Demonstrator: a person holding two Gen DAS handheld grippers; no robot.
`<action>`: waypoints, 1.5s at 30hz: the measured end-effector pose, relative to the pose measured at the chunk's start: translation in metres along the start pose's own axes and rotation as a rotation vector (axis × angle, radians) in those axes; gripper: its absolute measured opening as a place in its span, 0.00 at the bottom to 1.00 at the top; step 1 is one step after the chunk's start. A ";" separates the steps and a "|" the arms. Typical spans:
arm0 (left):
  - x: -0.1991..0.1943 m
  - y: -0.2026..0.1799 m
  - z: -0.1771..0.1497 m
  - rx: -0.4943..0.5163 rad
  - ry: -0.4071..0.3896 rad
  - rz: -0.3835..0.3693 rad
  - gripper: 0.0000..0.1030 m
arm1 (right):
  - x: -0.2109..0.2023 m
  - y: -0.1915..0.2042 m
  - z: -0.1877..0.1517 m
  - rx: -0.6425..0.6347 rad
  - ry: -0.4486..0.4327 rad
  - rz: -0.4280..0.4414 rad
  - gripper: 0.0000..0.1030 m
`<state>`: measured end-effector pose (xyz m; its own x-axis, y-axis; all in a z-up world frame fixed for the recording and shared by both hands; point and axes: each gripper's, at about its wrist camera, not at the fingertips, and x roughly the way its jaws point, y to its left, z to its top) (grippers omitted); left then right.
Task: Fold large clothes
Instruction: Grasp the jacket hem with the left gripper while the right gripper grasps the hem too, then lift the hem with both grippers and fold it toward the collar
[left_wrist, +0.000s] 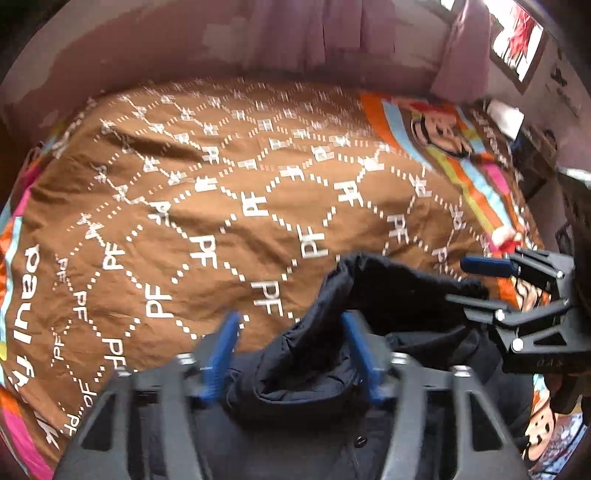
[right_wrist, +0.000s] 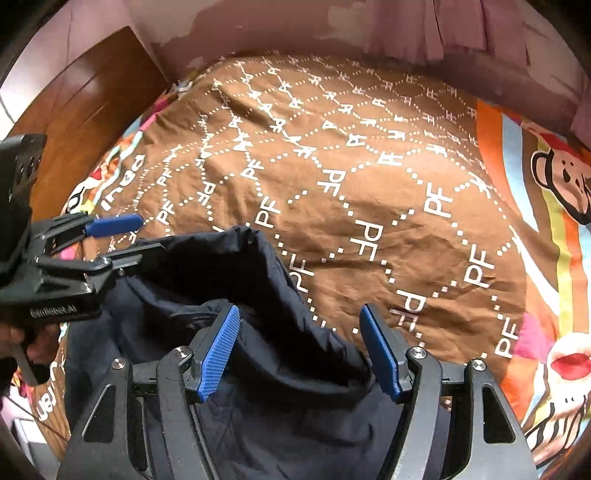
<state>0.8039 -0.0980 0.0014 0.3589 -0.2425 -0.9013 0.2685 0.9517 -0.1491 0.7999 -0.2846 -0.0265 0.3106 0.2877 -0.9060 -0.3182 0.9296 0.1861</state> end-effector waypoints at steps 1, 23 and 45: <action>0.003 -0.001 -0.002 0.006 0.009 -0.001 0.28 | 0.004 0.002 -0.001 -0.005 0.005 0.004 0.44; -0.011 0.004 -0.100 0.240 0.124 -0.190 0.05 | 0.008 0.000 -0.100 -0.032 0.113 0.178 0.03; -0.008 -0.017 -0.118 0.342 0.099 0.004 0.08 | 0.019 -0.033 -0.072 0.203 -0.068 0.177 0.39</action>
<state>0.6912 -0.0904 -0.0371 0.2771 -0.2032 -0.9391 0.5570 0.8304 -0.0153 0.7518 -0.3262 -0.0777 0.3281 0.4581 -0.8261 -0.1890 0.8887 0.4177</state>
